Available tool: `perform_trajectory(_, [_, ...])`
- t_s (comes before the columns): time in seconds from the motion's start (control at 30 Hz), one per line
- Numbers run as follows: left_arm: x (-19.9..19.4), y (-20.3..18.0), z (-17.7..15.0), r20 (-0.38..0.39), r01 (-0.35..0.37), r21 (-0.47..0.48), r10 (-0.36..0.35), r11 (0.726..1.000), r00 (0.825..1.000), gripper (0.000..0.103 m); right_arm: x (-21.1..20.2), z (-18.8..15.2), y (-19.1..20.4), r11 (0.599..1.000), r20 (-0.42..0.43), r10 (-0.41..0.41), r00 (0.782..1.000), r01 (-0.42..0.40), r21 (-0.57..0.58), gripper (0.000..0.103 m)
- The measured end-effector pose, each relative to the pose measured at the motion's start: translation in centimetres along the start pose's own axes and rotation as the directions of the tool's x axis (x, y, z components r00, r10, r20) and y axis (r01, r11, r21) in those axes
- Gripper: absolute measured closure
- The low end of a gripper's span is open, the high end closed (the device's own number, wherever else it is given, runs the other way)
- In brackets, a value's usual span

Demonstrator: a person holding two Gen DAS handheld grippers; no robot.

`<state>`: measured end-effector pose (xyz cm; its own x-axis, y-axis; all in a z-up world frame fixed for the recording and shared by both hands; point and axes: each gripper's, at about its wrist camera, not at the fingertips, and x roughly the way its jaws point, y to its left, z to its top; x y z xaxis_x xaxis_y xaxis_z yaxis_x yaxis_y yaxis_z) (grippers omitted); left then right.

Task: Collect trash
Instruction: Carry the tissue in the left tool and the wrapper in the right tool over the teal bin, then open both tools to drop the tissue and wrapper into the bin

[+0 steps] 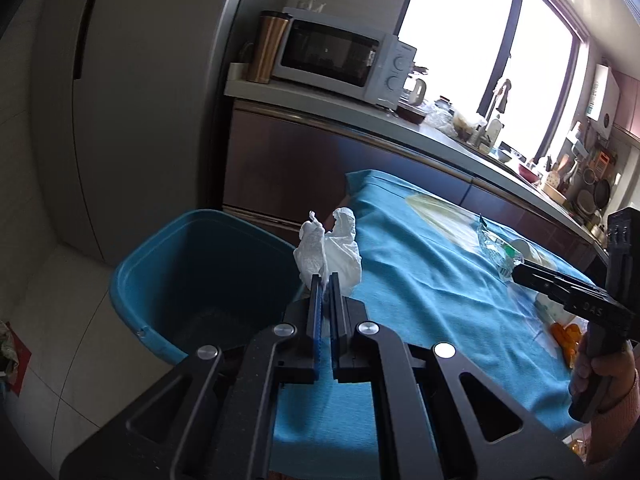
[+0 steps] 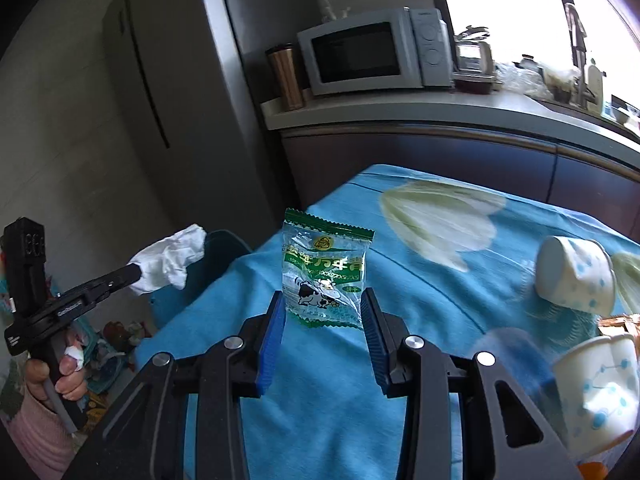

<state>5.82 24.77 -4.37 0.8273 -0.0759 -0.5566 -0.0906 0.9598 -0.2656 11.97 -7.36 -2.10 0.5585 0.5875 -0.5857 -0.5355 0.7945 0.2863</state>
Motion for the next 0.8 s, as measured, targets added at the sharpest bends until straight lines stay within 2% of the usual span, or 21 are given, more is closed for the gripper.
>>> perform_trajectory(0.13, [0.5, 3.0, -0.1, -0.011, -0.061, -0.037, 0.061, 0.997, 0.998, 0.099, 2.7, 1.3, 3.8, 0.991, -0.036, 0.115, 0.993, -0.117, -0.058, 0.066])
perform_trajectory(0.3, [2.0, 5.8, -0.5, -0.056, -0.119, -0.065, 0.115, 0.991, 0.992, 0.099, 6.3, 2.2, 7.6, 0.974, -0.093, 0.187, 0.978, -0.197, -0.113, 0.066])
perform_trajectory(0.67, [5.6, 8.9, -1.7, -0.127, -0.186, -0.103, 0.172, 0.977, 0.977, 0.099, 14.1, 3.6, 12.1, 0.96, -0.231, 0.191, 0.954, -0.23, -0.158, 0.066])
perform_trajectory(0.73, [6.3, 9.2, -1.8, -0.136, -0.2, -0.107, 0.185, 0.974, 0.973, 0.097, 15.2, 3.7, 12.5, 0.962, -0.246, 0.18, 0.952, -0.223, -0.158, 0.062])
perform_trajectory(0.77, [6.6, 9.3, -2.0, -0.14, -0.203, -0.107, 0.188, 0.973, 0.972, 0.096, 15.8, 3.9, 12.6, 0.963, -0.261, 0.178, 0.949, -0.222, -0.15, 0.057])
perform_trajectory(0.8, [6.9, 9.4, -2.1, -0.145, -0.206, -0.108, 0.19, 0.973, 0.971, 0.09, 16.1, 3.9, 12.7, 0.964, -0.277, 0.182, 0.943, -0.227, -0.139, 0.047])
